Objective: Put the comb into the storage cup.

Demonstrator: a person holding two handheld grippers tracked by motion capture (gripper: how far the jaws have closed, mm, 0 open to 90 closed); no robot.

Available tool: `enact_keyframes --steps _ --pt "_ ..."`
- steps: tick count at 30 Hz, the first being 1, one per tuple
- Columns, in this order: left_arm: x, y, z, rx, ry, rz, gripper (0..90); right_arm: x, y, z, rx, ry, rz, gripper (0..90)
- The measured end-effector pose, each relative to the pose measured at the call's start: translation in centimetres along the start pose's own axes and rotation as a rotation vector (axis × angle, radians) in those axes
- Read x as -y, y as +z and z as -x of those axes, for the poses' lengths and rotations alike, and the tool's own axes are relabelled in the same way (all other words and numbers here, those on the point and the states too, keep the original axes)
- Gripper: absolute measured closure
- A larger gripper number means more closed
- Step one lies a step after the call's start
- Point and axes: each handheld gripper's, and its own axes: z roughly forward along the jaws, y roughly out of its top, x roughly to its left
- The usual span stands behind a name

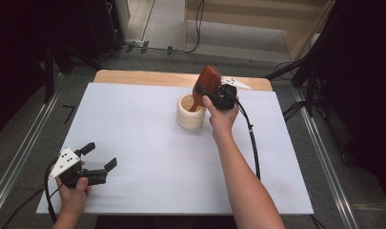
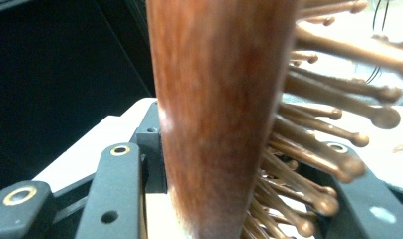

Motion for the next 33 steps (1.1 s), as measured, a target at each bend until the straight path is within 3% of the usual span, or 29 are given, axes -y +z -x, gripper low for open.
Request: enact_keyframes --steps 5,13,18,27,33 --pt "0.0 0.0 0.0 0.000 0.001 0.000 0.0 0.5 0.3 0.1 -0.012 0.053 0.012 49.8" --pt "0.0 0.0 0.0 0.000 0.002 0.000 0.0 1.0 0.4 0.3 -0.013 0.077 0.031 48.8" --pt "0.0 0.0 0.0 0.002 0.003 0.001 0.0 1.6 0.4 1.0 -0.021 0.127 0.049 47.2" --pt "0.0 0.0 0.1 -0.001 0.008 -0.001 0.0 1.7 0.2 1.1 0.012 0.104 0.051 38.9" --pt "0.0 0.0 0.1 -0.003 0.011 -0.001 0.0 1.8 -0.2 1.4 0.000 0.091 0.039 25.3"
